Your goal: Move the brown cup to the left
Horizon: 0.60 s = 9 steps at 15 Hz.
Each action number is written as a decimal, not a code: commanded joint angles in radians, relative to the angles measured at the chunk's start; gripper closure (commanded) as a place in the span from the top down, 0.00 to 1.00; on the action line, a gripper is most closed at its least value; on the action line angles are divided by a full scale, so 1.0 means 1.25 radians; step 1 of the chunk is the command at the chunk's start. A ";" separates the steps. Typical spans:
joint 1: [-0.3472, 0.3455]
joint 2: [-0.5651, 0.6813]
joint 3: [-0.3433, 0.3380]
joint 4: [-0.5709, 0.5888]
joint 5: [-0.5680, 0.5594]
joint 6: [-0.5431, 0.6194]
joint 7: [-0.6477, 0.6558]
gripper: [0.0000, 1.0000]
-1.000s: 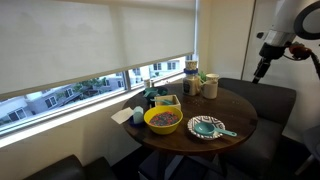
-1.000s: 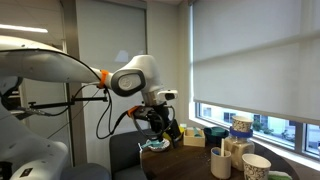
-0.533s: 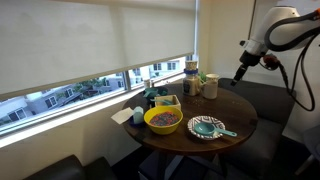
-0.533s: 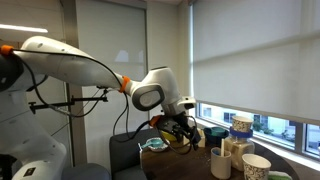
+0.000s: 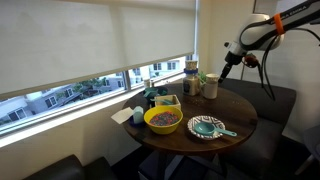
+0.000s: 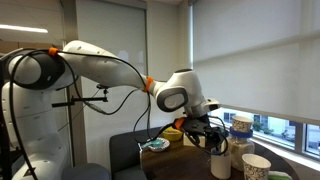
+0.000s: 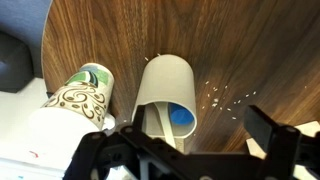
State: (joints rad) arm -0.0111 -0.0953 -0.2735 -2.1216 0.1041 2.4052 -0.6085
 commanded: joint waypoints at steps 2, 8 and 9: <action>-0.027 0.101 0.047 0.094 0.047 -0.014 -0.028 0.96; -0.065 0.154 0.087 0.142 0.019 -0.030 -0.004 0.49; -0.071 0.159 0.091 0.145 0.019 -0.035 -0.005 0.39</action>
State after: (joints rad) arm -0.0631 0.0765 -0.1910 -1.9844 0.1289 2.4005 -0.6184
